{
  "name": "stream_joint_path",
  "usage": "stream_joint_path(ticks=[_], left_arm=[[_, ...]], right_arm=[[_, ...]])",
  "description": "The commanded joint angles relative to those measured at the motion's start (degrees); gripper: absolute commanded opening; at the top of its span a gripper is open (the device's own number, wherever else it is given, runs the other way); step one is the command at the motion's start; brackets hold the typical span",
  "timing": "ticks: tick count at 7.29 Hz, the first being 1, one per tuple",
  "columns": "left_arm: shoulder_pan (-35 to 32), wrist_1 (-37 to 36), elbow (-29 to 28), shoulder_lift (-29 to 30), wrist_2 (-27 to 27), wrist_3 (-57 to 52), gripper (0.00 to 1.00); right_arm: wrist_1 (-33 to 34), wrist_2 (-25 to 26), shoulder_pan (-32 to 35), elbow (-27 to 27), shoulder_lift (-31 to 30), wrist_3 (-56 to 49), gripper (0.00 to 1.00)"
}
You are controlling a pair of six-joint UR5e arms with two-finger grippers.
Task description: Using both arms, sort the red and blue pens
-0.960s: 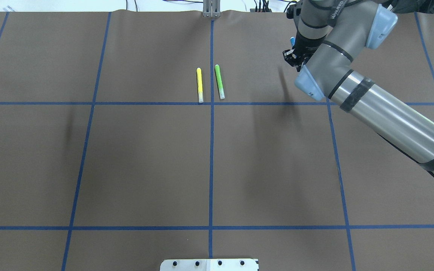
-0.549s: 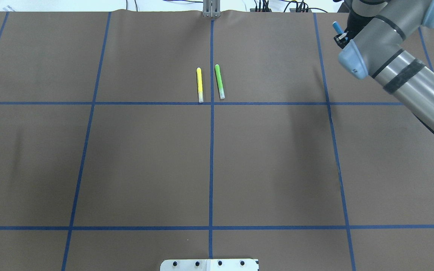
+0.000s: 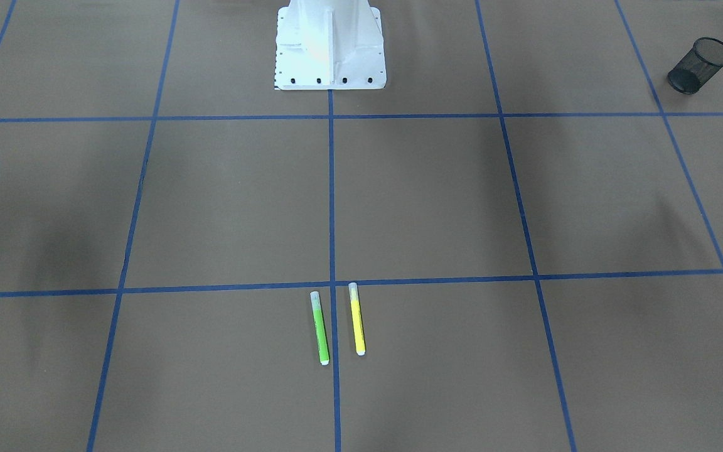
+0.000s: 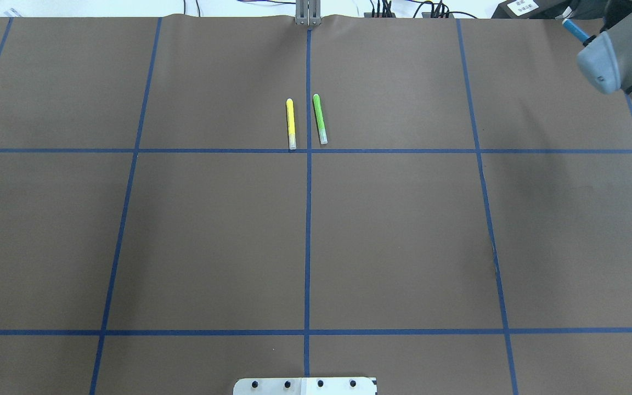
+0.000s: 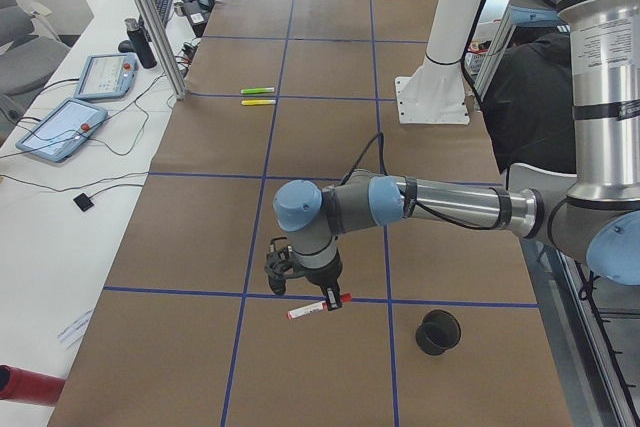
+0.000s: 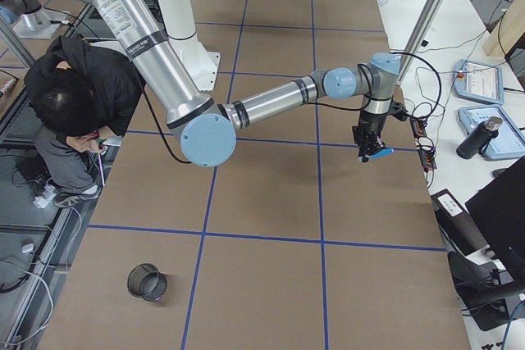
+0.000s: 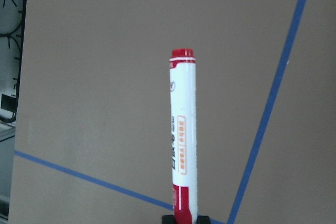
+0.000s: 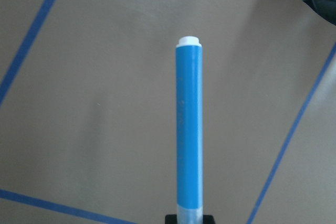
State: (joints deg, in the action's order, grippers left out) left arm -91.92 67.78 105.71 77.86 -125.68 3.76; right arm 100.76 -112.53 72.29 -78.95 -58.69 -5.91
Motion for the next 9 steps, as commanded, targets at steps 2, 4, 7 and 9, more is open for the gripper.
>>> stream_joint_path(ticks=[2,4,7,9], left_arm=[[-6.2,-14.6,-0.6,-5.7,-5.9,-2.0,0.00],[-7.7,-20.3,0.0,-11.6,-14.7,-2.1,0.00],[-14.5,-35.7,1.6,-11.8,-16.3,-2.3,0.00],[-14.7,-39.0,1.2,-12.8,-19.4,-2.3,0.00]], right_arm=[[7.7,-0.9,6.0,-4.3,-5.1,-7.1,0.00],[15.7,-2.9,8.1,-14.3,-12.5,-8.2,0.00],[25.2,-3.6,9.4,-15.5,-14.6,-14.6,0.00],[26.1,-5.9,10.8,-15.5,-17.6,-14.9,0.00]])
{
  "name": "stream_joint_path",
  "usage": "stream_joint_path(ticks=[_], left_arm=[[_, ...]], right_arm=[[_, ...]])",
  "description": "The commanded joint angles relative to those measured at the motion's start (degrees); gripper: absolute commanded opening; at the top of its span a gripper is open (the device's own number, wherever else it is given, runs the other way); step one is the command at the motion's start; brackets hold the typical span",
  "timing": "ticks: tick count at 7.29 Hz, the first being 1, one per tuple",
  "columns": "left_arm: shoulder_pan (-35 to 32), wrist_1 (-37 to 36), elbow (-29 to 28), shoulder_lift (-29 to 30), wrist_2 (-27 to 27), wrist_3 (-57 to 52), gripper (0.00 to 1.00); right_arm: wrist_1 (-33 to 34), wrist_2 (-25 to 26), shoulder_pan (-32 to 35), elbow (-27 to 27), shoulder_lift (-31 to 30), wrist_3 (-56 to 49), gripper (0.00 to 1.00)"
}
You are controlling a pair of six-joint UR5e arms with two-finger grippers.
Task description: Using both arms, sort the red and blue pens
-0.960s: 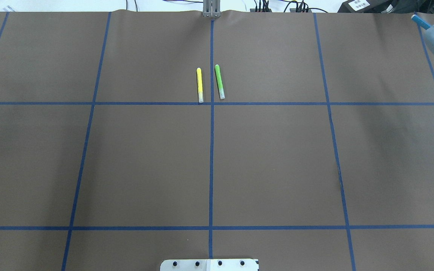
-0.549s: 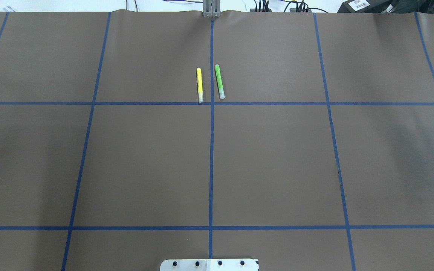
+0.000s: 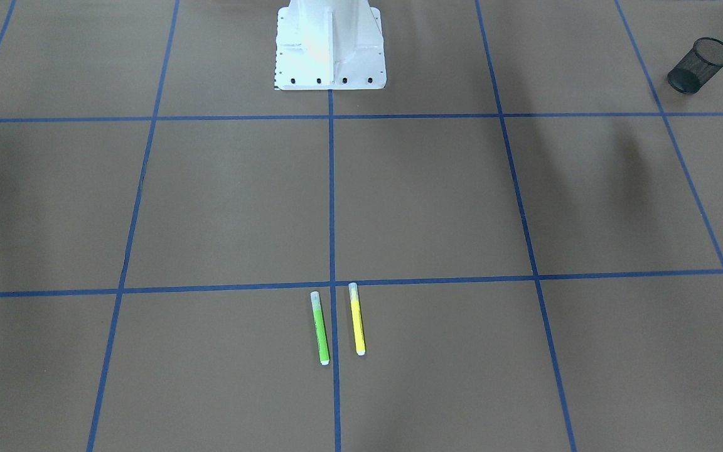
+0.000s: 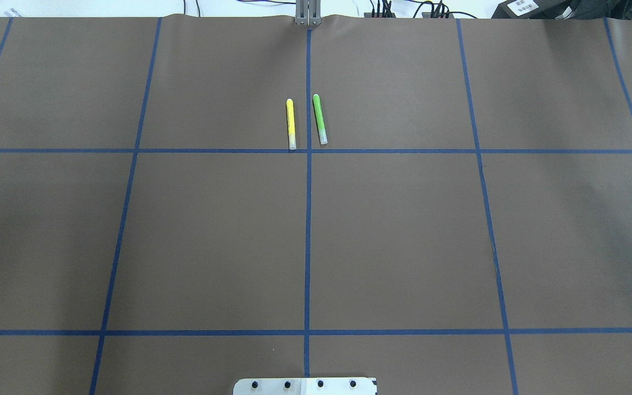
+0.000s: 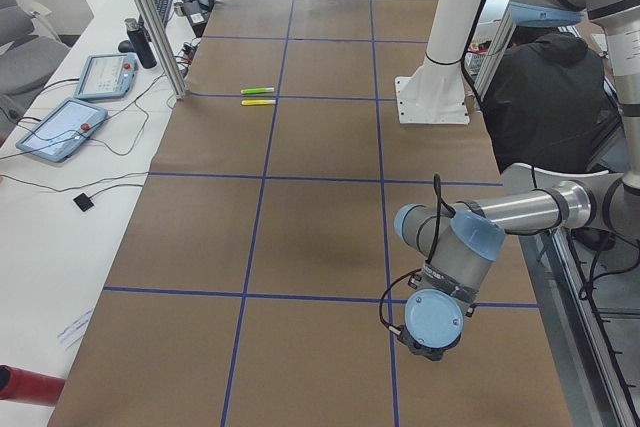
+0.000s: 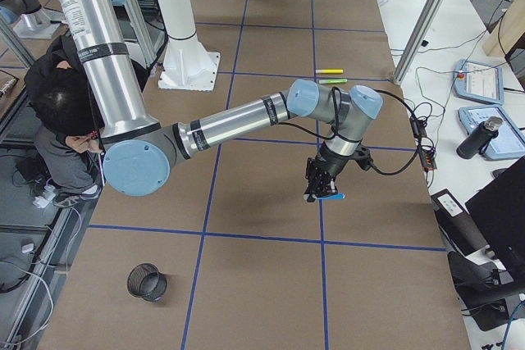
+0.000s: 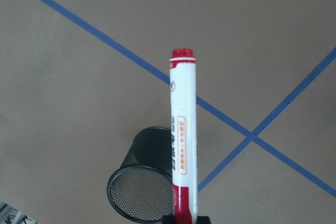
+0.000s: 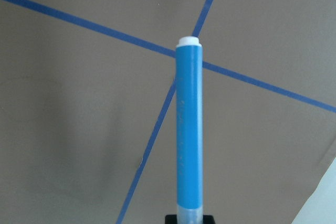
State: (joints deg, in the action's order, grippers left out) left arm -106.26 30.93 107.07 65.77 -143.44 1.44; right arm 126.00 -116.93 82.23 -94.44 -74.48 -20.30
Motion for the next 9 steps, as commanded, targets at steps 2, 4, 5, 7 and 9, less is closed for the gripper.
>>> stream_joint_path(ticks=[2,4,5,7,9], left_arm=[[-0.4,-2.3,-2.6,-1.4,-3.6,-0.1,0.00],[-0.3,-2.3,-4.1,-2.4,-5.4,-1.3,0.00],[-0.3,-2.4,-6.2,-2.3,-7.7,-4.2,0.00],[-0.3,-2.4,-7.9,-2.3,-8.3,-4.6,0.00],[-0.3,-2.4,-9.9,-2.4,-8.4,-4.8,0.37]], right_arm=[[0.8,-1.9,0.9,-0.2,-3.9,-0.4,0.00],[0.8,-2.4,1.3,-0.2,-4.6,-0.4,0.00],[0.7,-2.7,1.8,-0.4,-5.1,-0.5,0.00],[0.7,-2.7,2.1,-0.5,-5.8,-0.5,0.00],[0.8,-2.8,2.2,-0.4,-6.0,-0.5,0.00]])
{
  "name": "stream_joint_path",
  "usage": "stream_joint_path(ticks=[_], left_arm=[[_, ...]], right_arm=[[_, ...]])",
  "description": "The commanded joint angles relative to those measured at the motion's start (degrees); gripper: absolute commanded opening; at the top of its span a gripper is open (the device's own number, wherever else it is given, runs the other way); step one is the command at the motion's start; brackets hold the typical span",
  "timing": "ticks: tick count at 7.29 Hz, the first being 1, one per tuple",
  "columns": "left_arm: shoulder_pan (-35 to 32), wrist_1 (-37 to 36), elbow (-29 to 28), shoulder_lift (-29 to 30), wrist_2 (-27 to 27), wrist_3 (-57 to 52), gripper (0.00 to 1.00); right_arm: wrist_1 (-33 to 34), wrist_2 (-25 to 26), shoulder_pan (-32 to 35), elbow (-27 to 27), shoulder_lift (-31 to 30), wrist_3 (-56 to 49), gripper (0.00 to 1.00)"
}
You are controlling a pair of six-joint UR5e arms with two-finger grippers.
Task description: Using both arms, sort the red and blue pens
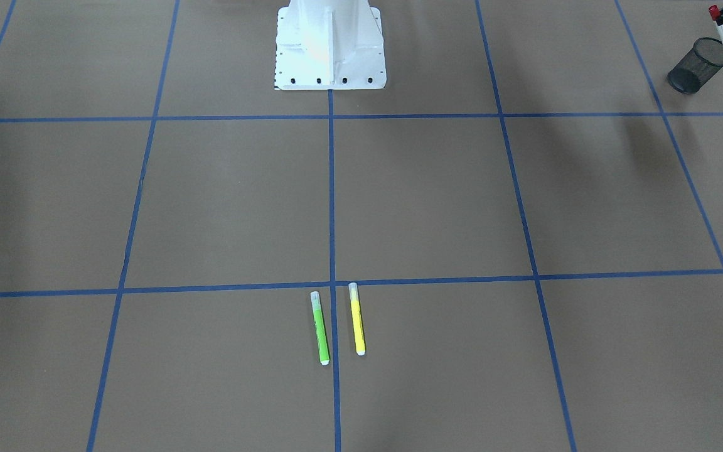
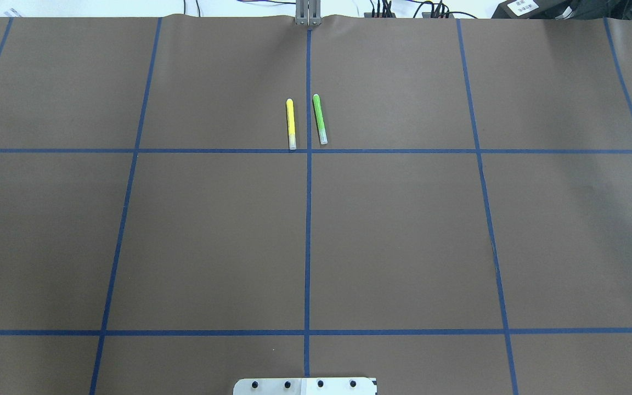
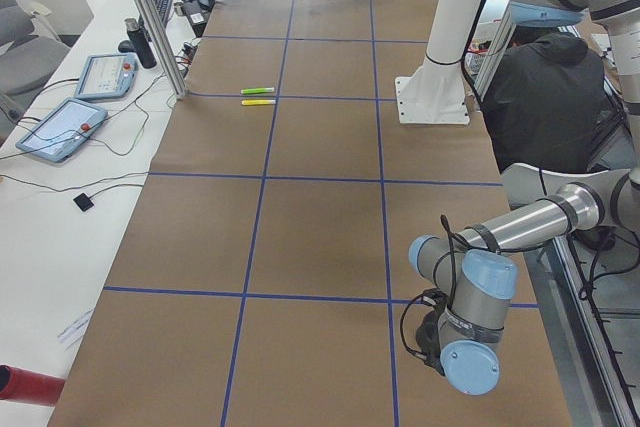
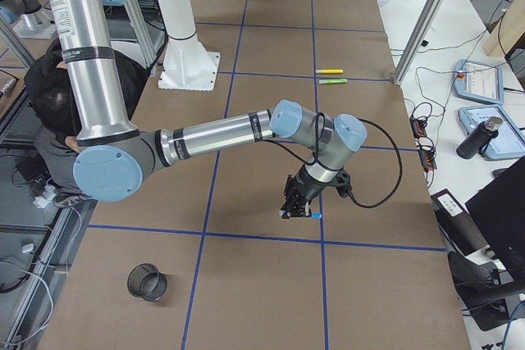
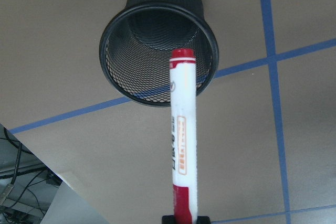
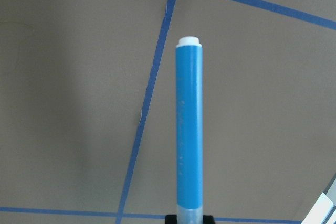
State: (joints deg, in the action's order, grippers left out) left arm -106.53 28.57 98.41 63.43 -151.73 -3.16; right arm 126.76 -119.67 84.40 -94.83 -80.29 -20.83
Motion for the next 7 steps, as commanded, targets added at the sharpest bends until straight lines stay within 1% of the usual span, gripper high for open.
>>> stream_joint_path(ticks=[1,3,4,5,6,7], left_arm=[[0.0,-0.3,-1.6,-0.1,-0.2,-0.2,0.99],[0.0,-1.4,-1.6,0.0,-0.2,-0.4,1.00],[-0.1,-1.3,-0.3,0.3,-0.2,-0.4,1.00],[-0.1,-1.0,1.8,1.5,-2.2,-0.4,1.00],[0.0,0.2,4.2,3.7,-4.0,-0.4,1.00],[0.1,4.4,5.5,7.8,-4.0,-0.1,1.00]], right_arm=[[0.0,-0.6,0.1,0.0,-0.7,0.0,0.00],[0.1,-0.8,0.2,0.0,-0.8,0.0,0.00],[0.1,-0.8,0.5,-0.1,-1.7,-0.1,0.00],[0.1,-0.8,1.2,-0.1,-3.5,-0.3,0.00],[0.2,-0.8,2.2,0.0,-5.5,-2.4,0.00],[0.2,-0.8,3.0,0.1,-7.8,-3.2,0.00]])
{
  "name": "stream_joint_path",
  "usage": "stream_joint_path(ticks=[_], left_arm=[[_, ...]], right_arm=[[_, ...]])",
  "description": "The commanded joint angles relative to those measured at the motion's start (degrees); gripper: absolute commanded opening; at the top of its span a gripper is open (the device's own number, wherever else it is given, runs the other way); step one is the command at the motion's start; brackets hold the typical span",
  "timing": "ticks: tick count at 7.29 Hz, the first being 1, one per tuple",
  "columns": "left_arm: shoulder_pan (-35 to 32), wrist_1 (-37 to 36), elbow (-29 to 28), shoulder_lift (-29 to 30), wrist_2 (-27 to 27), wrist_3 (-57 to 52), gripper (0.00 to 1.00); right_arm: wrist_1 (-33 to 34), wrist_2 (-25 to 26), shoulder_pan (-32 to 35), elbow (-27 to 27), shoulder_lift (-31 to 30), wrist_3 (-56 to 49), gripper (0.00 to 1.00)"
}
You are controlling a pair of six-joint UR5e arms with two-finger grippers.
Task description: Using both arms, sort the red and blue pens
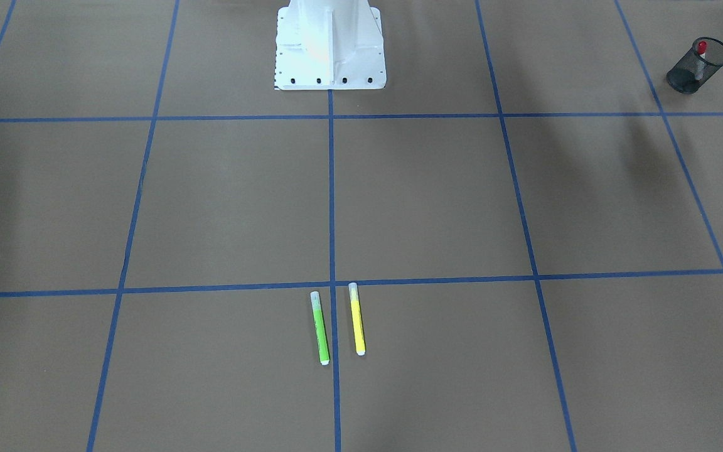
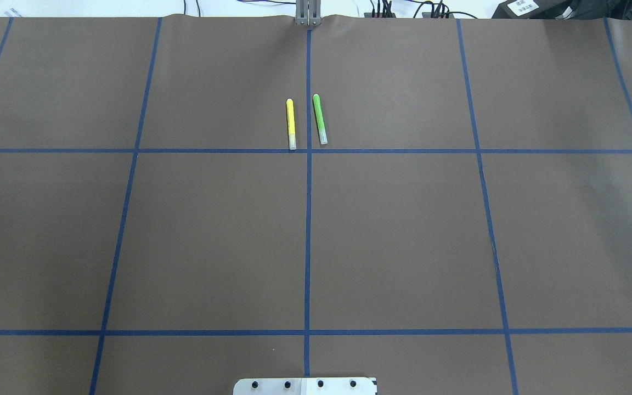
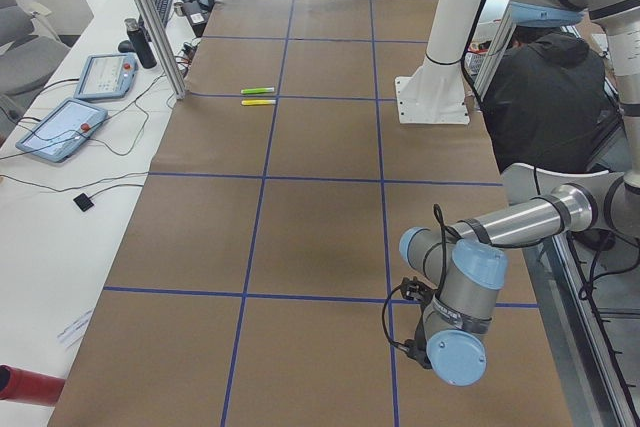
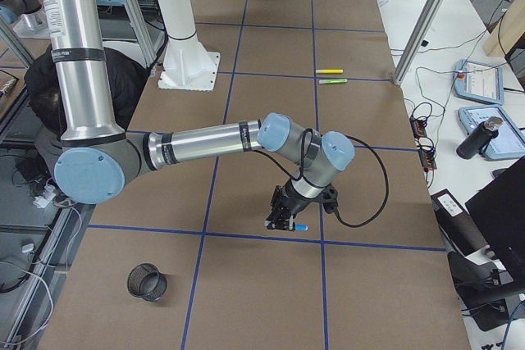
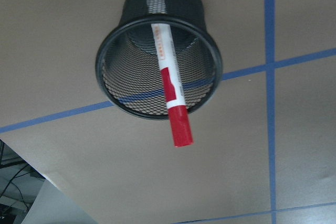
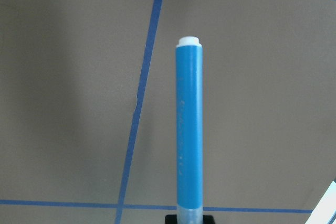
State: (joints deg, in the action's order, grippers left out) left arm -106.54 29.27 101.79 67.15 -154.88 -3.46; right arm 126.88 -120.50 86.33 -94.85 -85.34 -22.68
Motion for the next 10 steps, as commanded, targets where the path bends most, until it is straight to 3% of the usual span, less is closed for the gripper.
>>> stream_joint_path(ticks=[1,4,6,7,10], left_arm=[[0.2,10.0,1.8,8.0,-0.8,0.6,1.00],[0.2,25.1,2.0,15.5,-0.2,0.5,1.00],[1.4,36.5,1.9,16.2,0.9,4.8,1.00],[5.3,44.3,1.5,16.3,1.2,6.9,1.00],[10.4,54.9,1.1,16.3,1.3,14.7,1.00]], right_arm=[[0.1,0.0,2.2,0.0,-5.6,-2.6,0.00],[8.7,0.9,8.0,0.2,-9.1,-13.4,0.00],[16.3,8.1,13.8,0.3,-9.7,-17.5,0.00],[18.3,11.9,16.7,0.7,-10.7,-21.8,0.00],[23.7,14.0,18.8,1.3,-17.5,-22.8,0.00]])
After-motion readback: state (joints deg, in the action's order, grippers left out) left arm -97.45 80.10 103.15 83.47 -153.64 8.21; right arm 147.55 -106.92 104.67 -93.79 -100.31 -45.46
